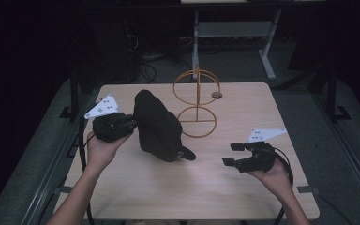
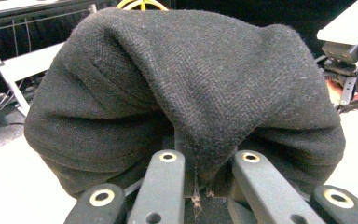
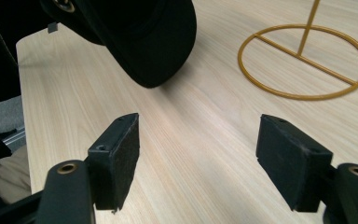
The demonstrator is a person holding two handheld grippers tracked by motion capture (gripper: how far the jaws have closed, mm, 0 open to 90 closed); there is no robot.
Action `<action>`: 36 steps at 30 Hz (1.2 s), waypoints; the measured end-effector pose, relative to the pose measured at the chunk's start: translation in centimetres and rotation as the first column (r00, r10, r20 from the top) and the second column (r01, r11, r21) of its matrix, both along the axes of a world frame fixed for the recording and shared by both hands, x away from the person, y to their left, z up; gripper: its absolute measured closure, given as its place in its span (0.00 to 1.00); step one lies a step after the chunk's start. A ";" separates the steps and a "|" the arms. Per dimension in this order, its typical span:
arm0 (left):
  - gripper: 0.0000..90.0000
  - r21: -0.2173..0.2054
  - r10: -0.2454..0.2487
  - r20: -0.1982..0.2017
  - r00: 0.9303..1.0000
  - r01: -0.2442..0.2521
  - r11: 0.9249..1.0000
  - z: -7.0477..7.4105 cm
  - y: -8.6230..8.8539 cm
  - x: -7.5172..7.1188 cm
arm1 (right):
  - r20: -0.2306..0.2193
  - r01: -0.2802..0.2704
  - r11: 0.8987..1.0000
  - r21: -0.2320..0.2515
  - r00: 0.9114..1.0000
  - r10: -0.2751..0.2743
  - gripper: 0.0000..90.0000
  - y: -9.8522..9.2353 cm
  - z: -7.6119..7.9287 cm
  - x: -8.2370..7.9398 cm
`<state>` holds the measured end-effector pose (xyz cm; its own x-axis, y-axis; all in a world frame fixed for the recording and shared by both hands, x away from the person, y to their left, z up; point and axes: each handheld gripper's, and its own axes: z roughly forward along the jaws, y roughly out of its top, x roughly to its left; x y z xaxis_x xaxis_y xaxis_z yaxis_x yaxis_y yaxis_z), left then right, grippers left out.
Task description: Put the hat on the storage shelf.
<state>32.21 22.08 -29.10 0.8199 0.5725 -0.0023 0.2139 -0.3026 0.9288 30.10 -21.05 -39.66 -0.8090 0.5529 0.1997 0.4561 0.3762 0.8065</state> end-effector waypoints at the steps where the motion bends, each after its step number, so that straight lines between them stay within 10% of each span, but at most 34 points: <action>1: 0.95 -0.001 0.001 0.001 1.000 -0.001 1.000 0.0 0.0 0.0 | 0.002 0.009 1.000 0.000 1.000 -0.009 0.32 -0.4 -0.2 -0.1; 36: 0.95 0.024 0.026 -0.010 1.000 -0.026 0.999 5.2 -1.1 4.7 | 0.027 0.122 0.992 0.010 0.992 -0.122 0.28 -4.6 -1.7 -0.5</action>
